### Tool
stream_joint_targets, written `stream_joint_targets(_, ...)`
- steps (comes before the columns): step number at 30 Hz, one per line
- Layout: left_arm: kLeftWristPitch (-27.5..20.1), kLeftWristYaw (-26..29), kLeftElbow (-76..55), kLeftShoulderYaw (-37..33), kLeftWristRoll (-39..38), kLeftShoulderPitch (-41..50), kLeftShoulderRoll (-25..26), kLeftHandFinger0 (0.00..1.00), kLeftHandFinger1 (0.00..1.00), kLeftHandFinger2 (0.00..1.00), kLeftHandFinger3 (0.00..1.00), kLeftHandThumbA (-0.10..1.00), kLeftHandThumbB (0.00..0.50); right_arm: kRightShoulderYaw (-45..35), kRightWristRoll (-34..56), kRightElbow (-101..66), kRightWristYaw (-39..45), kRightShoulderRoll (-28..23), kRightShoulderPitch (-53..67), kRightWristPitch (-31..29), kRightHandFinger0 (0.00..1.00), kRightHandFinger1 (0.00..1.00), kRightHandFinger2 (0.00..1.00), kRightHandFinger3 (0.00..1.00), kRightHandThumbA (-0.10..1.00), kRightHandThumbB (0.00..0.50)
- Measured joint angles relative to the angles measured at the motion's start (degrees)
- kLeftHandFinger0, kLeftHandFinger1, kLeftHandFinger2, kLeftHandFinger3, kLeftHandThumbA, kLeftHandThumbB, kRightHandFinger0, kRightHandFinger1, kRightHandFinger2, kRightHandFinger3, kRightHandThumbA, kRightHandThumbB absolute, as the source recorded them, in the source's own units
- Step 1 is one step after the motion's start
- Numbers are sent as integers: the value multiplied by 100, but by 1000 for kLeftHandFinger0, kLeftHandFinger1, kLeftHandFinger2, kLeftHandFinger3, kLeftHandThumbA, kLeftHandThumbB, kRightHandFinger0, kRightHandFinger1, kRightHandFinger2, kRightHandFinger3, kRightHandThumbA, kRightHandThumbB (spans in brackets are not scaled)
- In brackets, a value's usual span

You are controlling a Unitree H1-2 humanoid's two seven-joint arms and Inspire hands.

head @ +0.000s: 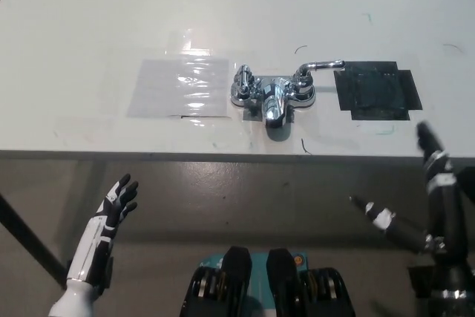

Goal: The faucet is at the center of the desk and the robot turn off the faucet by turning the right faucet handle using the right hand

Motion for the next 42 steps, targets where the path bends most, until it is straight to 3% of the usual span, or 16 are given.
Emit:
stream_joint_targets(7, -61, -32, -18, -4, 3, -6, -8, 1000, 1000, 1000, 1000, 1000, 239, -195, 511, -205, 291, -565, -988, 392, 1000, 1000, 1000, 1000, 1000, 149)
stream_joint_targets(12, -51, -37, -15, -7, 3, 1, -21, 1000, 1000, 1000, 1000, 1000, 216, -262, 1063, 335, 635, -955, -1622, 747, 1000, 1000, 1000, 1000, 1000, 216)
stream_joint_targets(15, -53, -43, -15, -10, 3, 0, -24, 1000, 1000, 1000, 1000, 1000, 230, -295, 1375, 898, 896, -1150, -2133, 996, 1000, 1000, 1000, 1000, 1000, 237)
stream_joint_targets(19, -54, -50, -14, -17, 3, -1, -28, 1000, 1000, 1000, 1000, 1000, 238, -278, 1721, 1788, 1329, -1375, -2956, 1370, 1000, 1000, 1000, 1000, 1000, 249)
stream_joint_targets(20, -54, -52, -15, -17, 2, -1, -30, 1000, 1000, 1000, 1000, 1000, 232, -261, 1765, 2000, 1418, -1412, -3117, 1444, 1000, 1000, 1000, 1000, 1000, 225)
stream_joint_targets(22, -55, -58, -14, -18, 1, 0, -36, 1000, 1000, 1000, 1000, 1000, 235, -213, 1855, 2456, 1656, -1487, -3532, 1593, 1000, 1000, 1000, 1000, 1000, 284)
stream_joint_targets(27, -60, -69, -13, -26, 3, 0, -46, 1000, 1000, 1000, 1000, 1000, 230, -134, 2013, 3821, 2203, -1511, -4393, 1904, 1000, 1000, 1000, 1000, 1000, 308)
stream_joint_targets(31, -74, -74, -13, -29, 4, -1, -46, 1000, 1000, 1000, 1000, 1000, 230, -105, 2061, 5032, 2631, -1502, -5012, 2053, 1000, 1000, 1000, 1000, 1000, 288)
stream_joint_targets(36, -121, -89, -13, -38, 4, -16, -48, 1000, 1000, 1000, 1000, 1000, 228, -10, 2070, 6354, 3126, -1459, -5734, 2124, 1000, 1000, 1000, 1000, 1000, 296)
stream_joint_targets(42, -144, -105, -13, -42, 3, -19, -49, 1000, 1000, 1000, 1000, 1000, 241, 216, 1937, 7206, 3437, -1338, -6150, 2123, 1000, 1000, 1000, 1000, 1000, 336)
